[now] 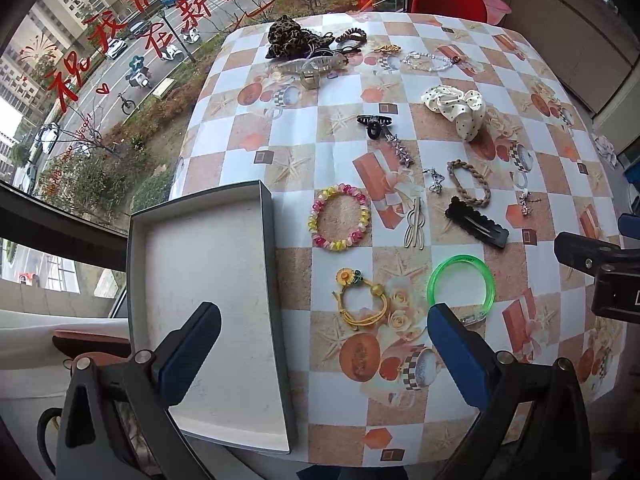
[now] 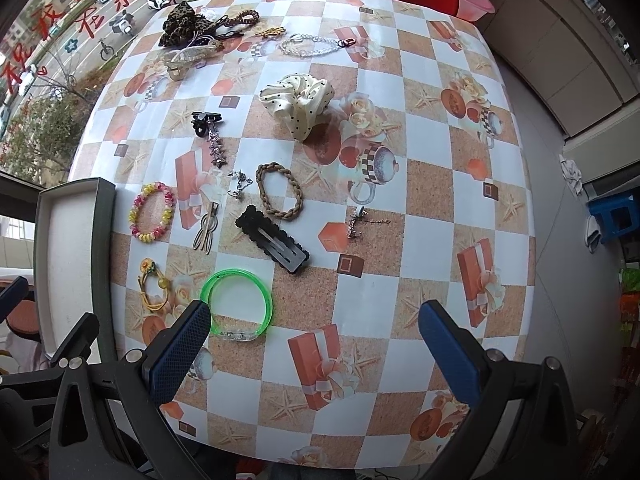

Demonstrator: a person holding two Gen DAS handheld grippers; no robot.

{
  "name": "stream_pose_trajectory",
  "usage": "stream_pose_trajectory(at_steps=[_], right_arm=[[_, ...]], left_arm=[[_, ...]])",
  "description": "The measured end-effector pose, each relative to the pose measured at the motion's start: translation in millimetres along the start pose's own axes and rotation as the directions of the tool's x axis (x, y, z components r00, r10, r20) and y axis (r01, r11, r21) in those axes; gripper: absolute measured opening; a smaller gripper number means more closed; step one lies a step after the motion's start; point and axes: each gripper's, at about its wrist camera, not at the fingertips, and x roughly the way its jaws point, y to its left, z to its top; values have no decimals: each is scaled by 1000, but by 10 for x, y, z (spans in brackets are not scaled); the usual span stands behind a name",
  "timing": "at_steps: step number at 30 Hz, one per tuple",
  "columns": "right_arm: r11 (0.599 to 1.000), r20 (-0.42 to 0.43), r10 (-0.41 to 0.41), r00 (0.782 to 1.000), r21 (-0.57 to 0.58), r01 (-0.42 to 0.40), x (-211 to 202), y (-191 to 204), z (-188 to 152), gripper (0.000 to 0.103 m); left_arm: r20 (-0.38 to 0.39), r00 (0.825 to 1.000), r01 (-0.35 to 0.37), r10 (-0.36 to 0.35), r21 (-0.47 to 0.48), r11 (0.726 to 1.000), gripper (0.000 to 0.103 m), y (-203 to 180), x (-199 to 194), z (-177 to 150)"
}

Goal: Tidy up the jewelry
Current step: 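Move both tools toward the yellow cord hair tie and green bracelet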

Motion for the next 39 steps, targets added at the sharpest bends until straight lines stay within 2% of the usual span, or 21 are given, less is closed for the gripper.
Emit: stream_pose_trajectory(at_steps=[25,39], right_arm=[[1000,-15,-9,1000,10,9,41,3,-18,103],[997,-62,-10,998,71,14,174,-236,-34,103]], left_arm=[[-22,1000,-8,8,-1,1000,103,36,44,-59],[-64,998,2,-2,6,1000,103,-10,172,-79]])
